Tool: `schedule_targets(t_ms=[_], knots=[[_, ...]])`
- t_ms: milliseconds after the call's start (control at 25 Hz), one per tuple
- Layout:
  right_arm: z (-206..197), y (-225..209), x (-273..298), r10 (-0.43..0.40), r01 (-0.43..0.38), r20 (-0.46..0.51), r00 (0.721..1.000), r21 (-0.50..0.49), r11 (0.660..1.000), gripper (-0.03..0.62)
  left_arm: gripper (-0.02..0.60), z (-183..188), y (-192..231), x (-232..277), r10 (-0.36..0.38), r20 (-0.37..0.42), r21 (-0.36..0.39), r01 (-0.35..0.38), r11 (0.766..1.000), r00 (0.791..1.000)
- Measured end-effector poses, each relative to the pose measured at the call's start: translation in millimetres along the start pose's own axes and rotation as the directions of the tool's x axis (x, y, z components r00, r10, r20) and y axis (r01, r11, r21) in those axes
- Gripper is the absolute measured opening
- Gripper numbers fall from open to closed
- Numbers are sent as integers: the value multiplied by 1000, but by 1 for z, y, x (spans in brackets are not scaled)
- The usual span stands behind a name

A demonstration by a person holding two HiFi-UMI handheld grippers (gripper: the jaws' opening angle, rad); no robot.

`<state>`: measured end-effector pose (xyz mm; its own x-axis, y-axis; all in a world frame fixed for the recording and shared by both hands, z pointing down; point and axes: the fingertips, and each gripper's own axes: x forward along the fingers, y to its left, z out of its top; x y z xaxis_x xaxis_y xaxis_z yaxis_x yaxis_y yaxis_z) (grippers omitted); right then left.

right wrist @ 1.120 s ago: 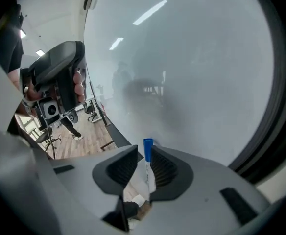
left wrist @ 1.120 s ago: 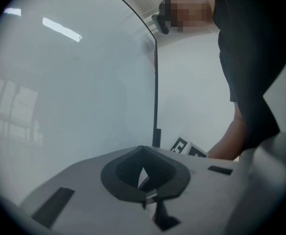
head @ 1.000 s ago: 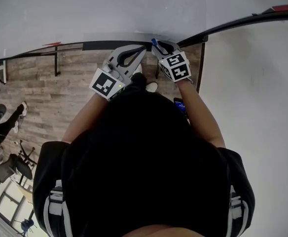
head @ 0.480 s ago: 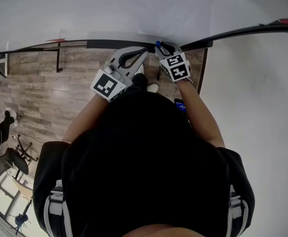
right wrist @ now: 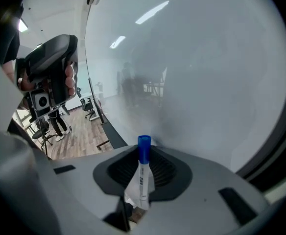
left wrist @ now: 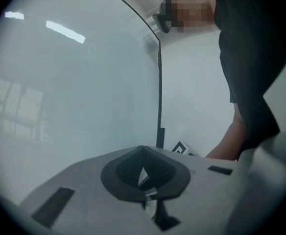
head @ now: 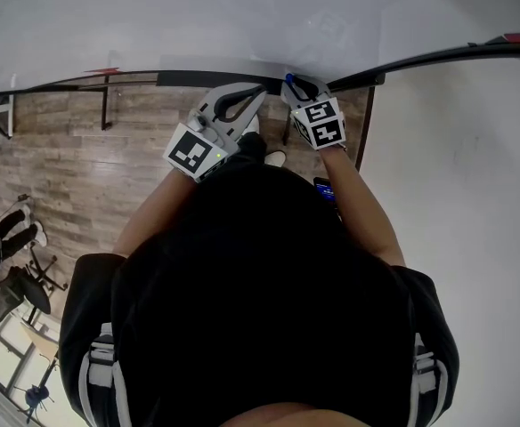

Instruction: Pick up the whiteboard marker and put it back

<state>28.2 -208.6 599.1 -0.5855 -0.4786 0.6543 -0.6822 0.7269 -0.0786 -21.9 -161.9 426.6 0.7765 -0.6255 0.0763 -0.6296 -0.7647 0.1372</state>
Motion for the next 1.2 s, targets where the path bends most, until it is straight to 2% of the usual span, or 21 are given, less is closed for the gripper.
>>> schedule_targets(t_ms=[200,320,480,680,1200], knots=[[6,-1,-11,10,-9,53,999,-9,1000,64,3,2,-2,4,-13,6,9,13,1000,1000],[9,-4,-20,7,-9,86,996,12,1000,64,3,2,-3,7,-6,-25,8,6,1000,1000],[15,-4,-31,13,-15,126,992,20,1000,64,3,4,-9,9,-23,1,14,23,1000,1000],[24,-5,-45,12,-16,179,984,23,1000,64,3,2,-12,11,-26,-17,25,26,999,1000],[40,-8,-78,-8,3,283,959,19,1000,64,3,16,-17,24,-60,30,65,58,996,998]])
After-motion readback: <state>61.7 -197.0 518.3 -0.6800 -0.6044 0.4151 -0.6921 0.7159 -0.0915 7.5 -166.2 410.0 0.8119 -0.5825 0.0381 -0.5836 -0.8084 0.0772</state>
